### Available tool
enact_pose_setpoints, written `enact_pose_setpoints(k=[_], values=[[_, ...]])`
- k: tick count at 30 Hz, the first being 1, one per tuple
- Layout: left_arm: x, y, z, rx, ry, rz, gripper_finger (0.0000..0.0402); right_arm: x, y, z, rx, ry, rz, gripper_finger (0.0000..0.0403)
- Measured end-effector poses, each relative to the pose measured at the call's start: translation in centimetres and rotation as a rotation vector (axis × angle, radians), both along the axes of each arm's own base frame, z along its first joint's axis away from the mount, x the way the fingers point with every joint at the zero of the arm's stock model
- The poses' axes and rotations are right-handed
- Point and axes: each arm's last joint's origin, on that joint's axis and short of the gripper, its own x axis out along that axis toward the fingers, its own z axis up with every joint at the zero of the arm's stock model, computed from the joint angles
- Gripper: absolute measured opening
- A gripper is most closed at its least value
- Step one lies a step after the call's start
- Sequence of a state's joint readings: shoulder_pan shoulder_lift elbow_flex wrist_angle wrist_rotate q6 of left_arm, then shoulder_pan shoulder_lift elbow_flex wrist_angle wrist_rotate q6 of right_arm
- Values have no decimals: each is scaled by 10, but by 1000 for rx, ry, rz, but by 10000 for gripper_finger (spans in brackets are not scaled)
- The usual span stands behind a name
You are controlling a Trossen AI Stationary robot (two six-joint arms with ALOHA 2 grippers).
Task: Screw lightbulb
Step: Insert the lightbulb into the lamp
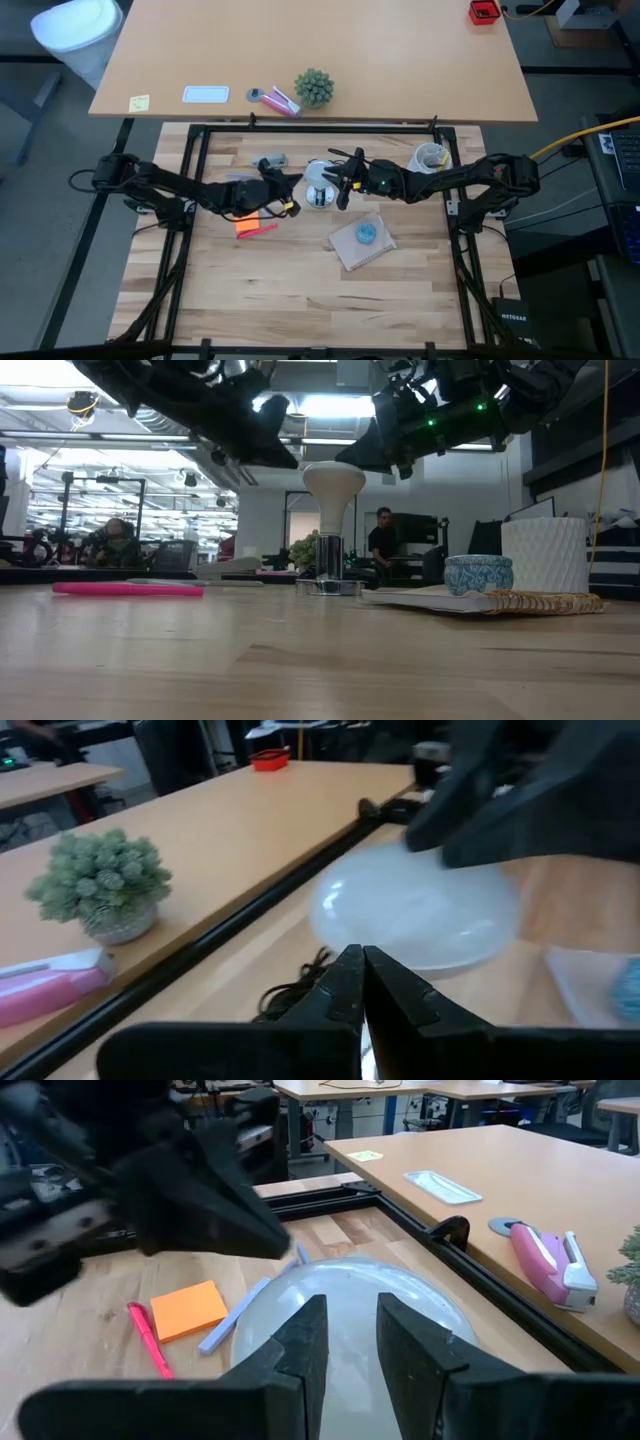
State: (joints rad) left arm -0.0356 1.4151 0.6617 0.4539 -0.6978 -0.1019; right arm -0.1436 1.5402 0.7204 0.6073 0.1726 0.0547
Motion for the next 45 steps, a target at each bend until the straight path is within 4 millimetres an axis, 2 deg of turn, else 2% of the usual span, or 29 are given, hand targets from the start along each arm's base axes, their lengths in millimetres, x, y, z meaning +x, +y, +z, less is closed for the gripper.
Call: enact_pose_setpoints(k=[9,14,20,32,45], values=[[4,-18,-3,-100,-62,-109,1,0,0,1,-3,-18,-2,90],[15,-20,-9,-88,-127,-149,1,0,-1,1,-8,-18,-25,90],[23,-19,-23,-78,-112,-145,1,0,-1,1,-8,-18,-27,90],[22,-16,-24,-55,-110,-62,1,0,0,1,-2,-17,2,90],[19,-12,-23,-8,-113,103,1,0,0,1,-1,-12,6,90]])
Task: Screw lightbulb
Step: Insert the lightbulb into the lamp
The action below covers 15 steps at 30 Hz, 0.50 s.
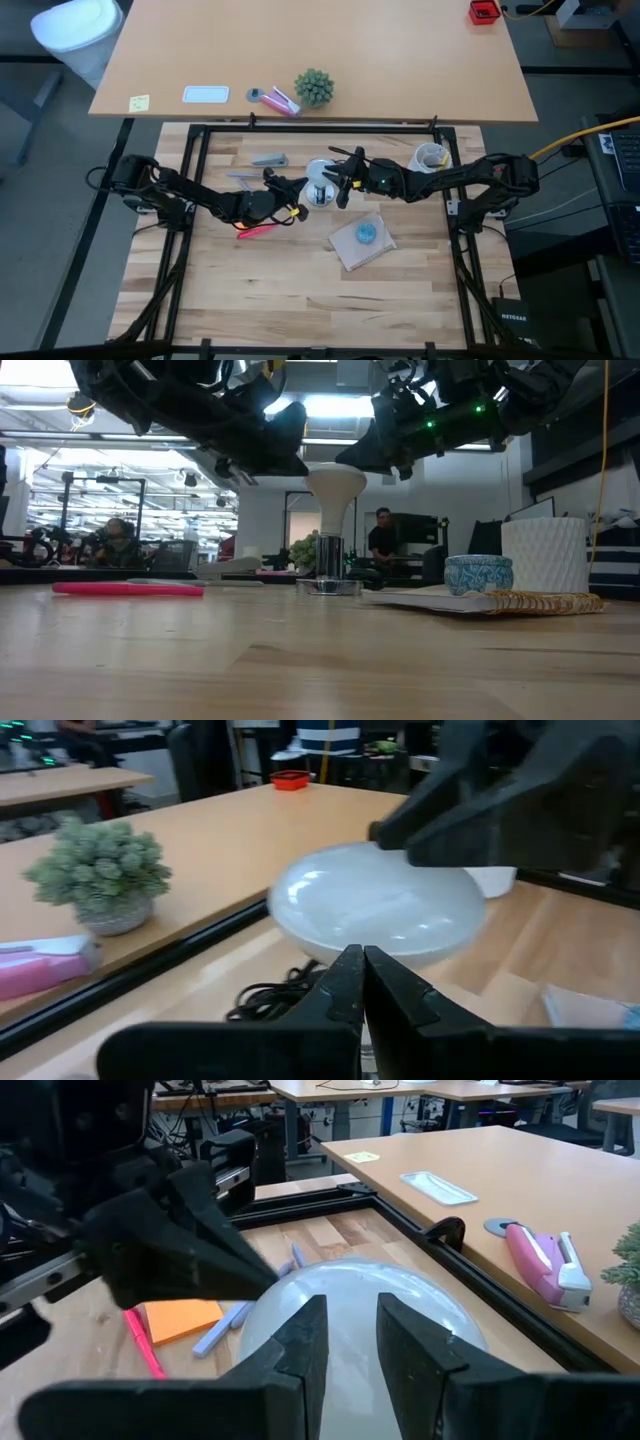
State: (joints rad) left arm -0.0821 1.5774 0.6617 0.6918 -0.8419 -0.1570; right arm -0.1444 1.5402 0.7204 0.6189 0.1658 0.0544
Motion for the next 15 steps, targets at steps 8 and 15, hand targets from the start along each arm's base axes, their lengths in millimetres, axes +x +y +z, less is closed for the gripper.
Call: enact_pose_setpoints(k=[8,15], values=[[-1,9,0,14,5,60,1,0,0,0,0,0,2,90],[-5,4,11,92,40,87,1,0,0,0,-3,0,-17,90]])
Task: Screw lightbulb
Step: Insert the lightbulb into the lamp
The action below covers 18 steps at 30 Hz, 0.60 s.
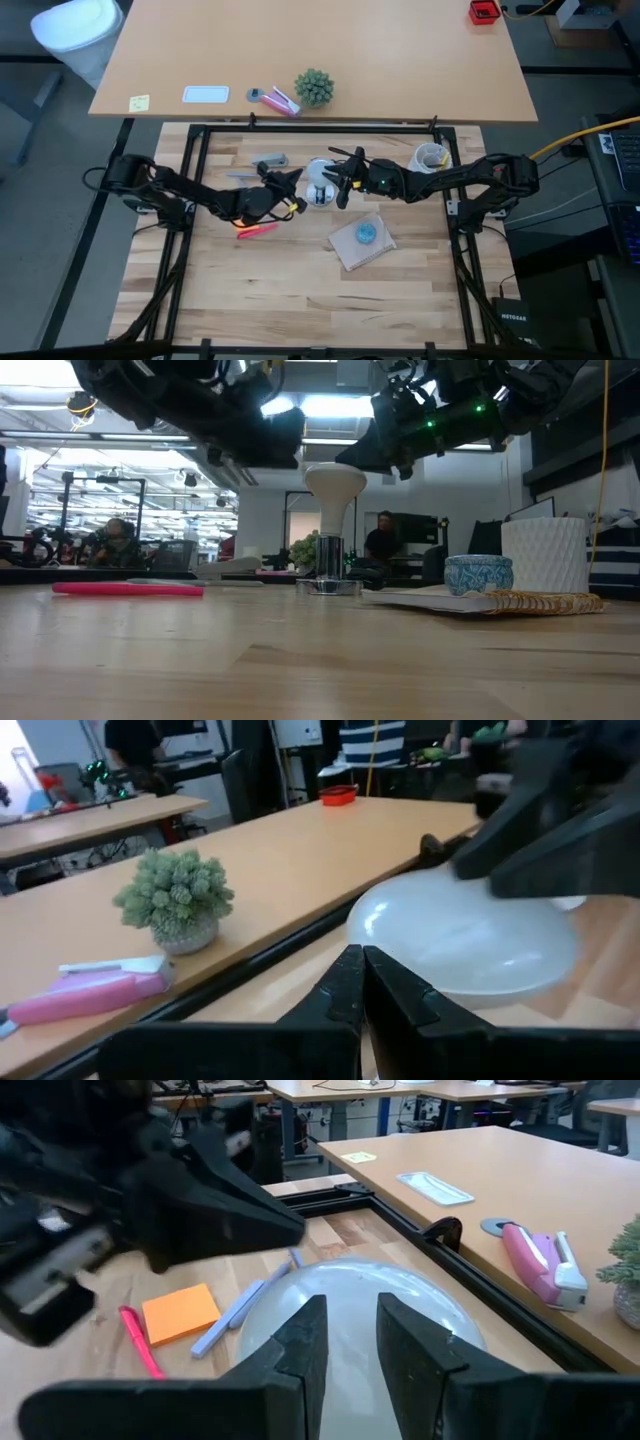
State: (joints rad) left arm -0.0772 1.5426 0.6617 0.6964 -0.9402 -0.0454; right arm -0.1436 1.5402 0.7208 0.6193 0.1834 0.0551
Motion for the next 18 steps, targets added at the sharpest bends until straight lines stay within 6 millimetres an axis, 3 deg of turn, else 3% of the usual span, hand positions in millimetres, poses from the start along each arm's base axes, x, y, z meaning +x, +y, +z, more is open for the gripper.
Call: enact_pose_setpoints(k=[10,18], values=[[-1,-22,7,-71,-73,-183,1,0,0,0,-2,-4,-7,90],[1,-24,6,-128,-89,-293,1,0,0,0,-3,-5,-8,90]])
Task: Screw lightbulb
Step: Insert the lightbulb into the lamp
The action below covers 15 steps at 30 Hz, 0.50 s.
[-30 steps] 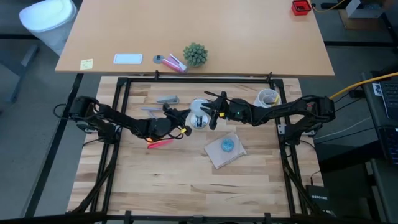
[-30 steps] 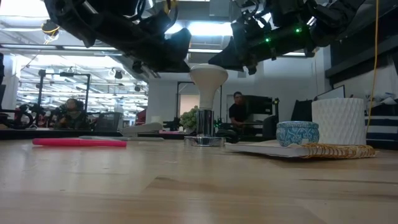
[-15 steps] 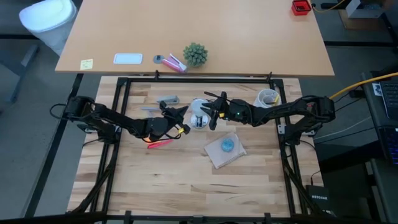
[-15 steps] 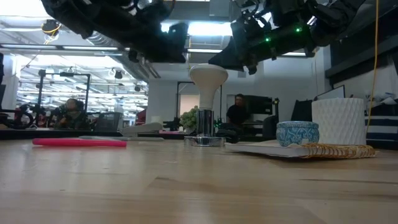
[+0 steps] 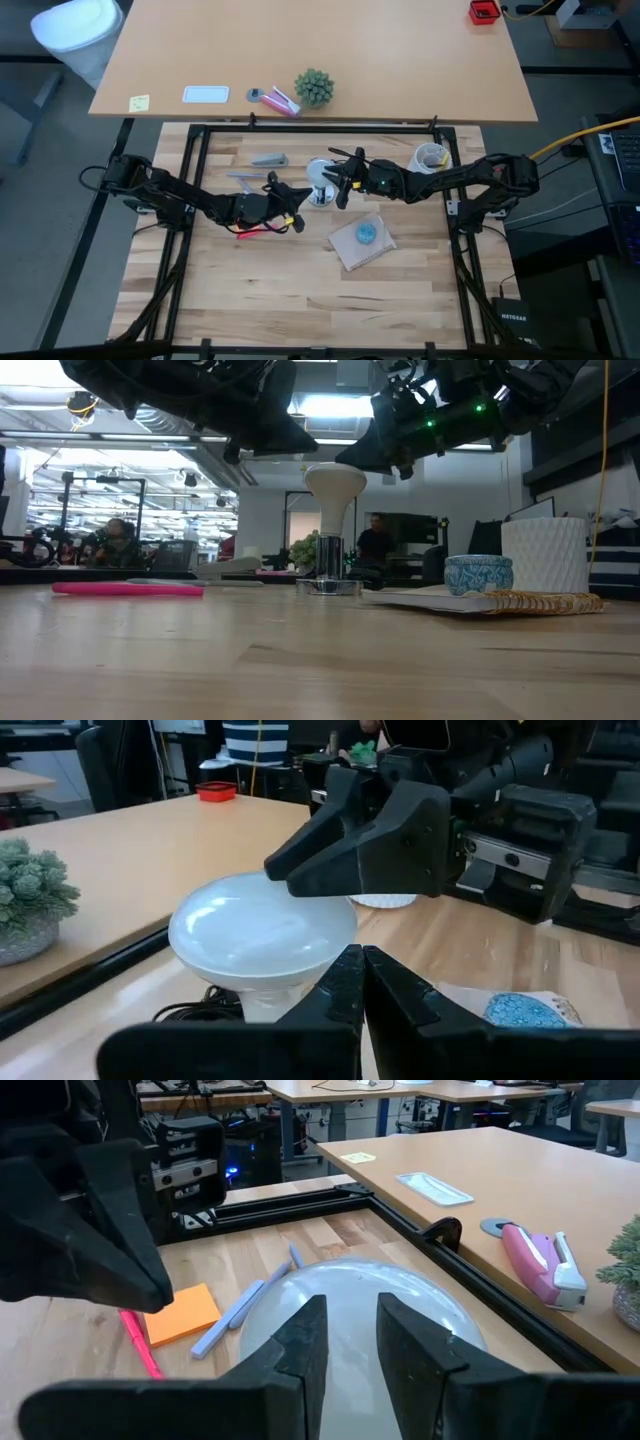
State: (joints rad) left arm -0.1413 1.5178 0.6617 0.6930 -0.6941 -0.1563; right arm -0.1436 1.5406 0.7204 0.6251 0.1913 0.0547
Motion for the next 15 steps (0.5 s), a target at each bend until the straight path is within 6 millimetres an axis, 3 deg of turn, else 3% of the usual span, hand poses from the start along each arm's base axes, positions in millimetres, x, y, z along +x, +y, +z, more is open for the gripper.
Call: enact_pose_setpoints(k=[15], values=[[12,5,-12,-25,-38,-122,1,0,0,0,0,-1,-1,90]])
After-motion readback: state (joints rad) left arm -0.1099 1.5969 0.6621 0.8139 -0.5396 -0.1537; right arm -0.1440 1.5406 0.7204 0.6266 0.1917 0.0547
